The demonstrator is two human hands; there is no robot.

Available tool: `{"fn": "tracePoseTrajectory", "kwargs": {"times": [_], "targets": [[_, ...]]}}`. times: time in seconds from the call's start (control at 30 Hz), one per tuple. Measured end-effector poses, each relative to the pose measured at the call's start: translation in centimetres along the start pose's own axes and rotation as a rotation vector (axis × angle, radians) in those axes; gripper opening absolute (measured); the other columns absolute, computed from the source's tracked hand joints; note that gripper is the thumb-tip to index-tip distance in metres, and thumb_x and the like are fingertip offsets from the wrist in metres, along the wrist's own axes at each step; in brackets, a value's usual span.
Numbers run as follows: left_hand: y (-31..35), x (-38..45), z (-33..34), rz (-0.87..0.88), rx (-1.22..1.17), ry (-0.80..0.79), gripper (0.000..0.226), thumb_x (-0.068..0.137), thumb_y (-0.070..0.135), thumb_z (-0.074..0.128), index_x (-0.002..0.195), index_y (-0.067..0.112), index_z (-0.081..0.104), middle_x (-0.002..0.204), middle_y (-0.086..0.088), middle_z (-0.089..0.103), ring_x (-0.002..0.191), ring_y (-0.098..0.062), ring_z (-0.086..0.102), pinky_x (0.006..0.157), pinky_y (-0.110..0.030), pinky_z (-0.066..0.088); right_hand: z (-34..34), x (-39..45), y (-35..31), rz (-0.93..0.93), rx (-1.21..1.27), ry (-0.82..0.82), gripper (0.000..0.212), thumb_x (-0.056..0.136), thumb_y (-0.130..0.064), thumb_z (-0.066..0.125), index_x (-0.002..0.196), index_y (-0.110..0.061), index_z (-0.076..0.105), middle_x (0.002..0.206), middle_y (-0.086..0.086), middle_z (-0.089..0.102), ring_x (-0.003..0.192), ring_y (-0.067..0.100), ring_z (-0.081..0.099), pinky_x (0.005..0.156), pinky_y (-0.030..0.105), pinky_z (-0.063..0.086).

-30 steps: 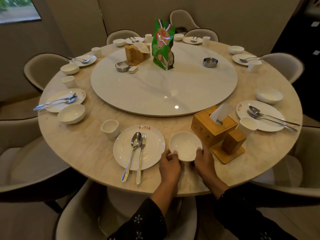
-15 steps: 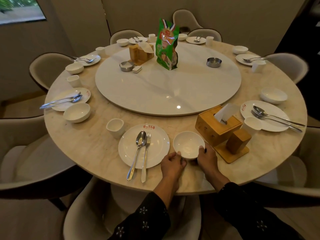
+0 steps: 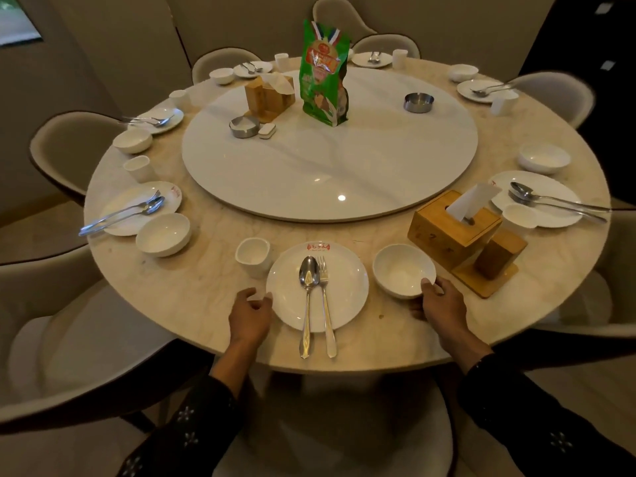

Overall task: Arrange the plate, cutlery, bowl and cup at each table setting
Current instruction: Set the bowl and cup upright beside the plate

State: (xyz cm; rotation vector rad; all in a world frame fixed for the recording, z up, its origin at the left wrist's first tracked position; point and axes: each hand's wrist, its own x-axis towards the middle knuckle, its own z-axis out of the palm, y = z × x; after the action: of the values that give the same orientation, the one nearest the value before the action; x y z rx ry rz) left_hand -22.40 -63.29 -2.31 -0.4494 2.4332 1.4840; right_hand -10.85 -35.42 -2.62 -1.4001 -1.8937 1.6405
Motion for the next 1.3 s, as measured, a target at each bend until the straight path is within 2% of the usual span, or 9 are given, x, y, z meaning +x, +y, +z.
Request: {"fn": "tracePoseTrajectory", "kwargs": {"times": [0.1,0.23,0.6,0.87,1.03,1.23,1.3], "targets": [[-0.2,0.8,0.2,0.09,0.018,-0.133,0.04,0.091,0.014,0.062,0.13,0.017,0.054,0.113,-0.013,0.066,0.096,-0.028,0.066,0.085,-0.048,0.057,0.5,-0.2,0.0,0.074,0.054,0.01,0.04,0.1,-0.028,0.047,0.137,-0.015,0.048,0.109,0.019,0.068,0.064,0.027,0.07,0.056,0.034,0.058],[0.3,1.2,0.5,0.113,-0.024,-0.136,0.042,0.09,0.008,0.062,0.13,0.018,0.058,0.112,-0.011,0.066,0.1,-0.028,0.064,0.086,-0.048,0.057,0.7,-1.0,-0.2,0.114,0.109,0.042,0.038,0.1,-0.023,0.046,0.137,-0.013,0.047,0.101,0.022,0.069,0.063,0.03,0.069,0.054,0.033,0.057],[0.6,1.6,0.8,0.122,-0.045,-0.17,0.042,0.089,0.008,0.062,0.13,0.019,0.06,0.11,-0.013,0.068,0.099,-0.03,0.065,0.084,-0.048,0.058,0.3,-0.9,-0.5,0.14,0.103,0.072,0.038,0.101,-0.022,0.045,0.138,-0.013,0.046,0.098,0.022,0.069,0.063,0.029,0.069,0.055,0.033,0.057],[-0.2,1.4,0.9,0.131,-0.053,-0.181,0.042,0.091,0.006,0.06,0.132,0.017,0.057,0.101,-0.011,0.068,0.086,-0.025,0.067,0.07,-0.037,0.061,0.3,-0.6,-0.5,0.156,0.102,0.065,0.038,0.101,-0.023,0.045,0.138,-0.014,0.047,0.098,0.02,0.069,0.071,0.031,0.071,0.06,0.037,0.06],[-0.3,1.4,0.9,0.126,-0.048,-0.184,0.044,0.092,0.006,0.06,0.134,0.018,0.055,0.098,-0.01,0.067,0.084,-0.024,0.067,0.072,-0.039,0.061,0.4,-0.5,-0.5,0.169,0.088,0.067,0.039,0.101,-0.024,0.046,0.139,-0.016,0.045,0.099,0.019,0.069,0.073,0.031,0.072,0.062,0.038,0.06],[-0.1,1.3,0.9,0.116,-0.057,-0.187,0.044,0.092,0.005,0.059,0.134,0.018,0.055,0.09,-0.006,0.065,0.078,-0.02,0.066,0.072,-0.038,0.061,0.3,-0.6,-0.5,0.174,0.085,0.06,0.04,0.101,-0.025,0.046,0.14,-0.017,0.045,0.101,0.018,0.069,0.069,0.029,0.071,0.055,0.033,0.059],[-0.1,1.3,0.9,0.109,-0.058,-0.185,0.044,0.092,0.005,0.059,0.135,0.017,0.055,0.094,-0.008,0.066,0.078,-0.021,0.066,0.072,-0.038,0.061,0.3,-0.7,-0.6,0.178,0.083,0.057,0.04,0.101,-0.025,0.046,0.14,-0.017,0.045,0.101,0.019,0.069,0.07,0.029,0.071,0.056,0.033,0.059]]}}
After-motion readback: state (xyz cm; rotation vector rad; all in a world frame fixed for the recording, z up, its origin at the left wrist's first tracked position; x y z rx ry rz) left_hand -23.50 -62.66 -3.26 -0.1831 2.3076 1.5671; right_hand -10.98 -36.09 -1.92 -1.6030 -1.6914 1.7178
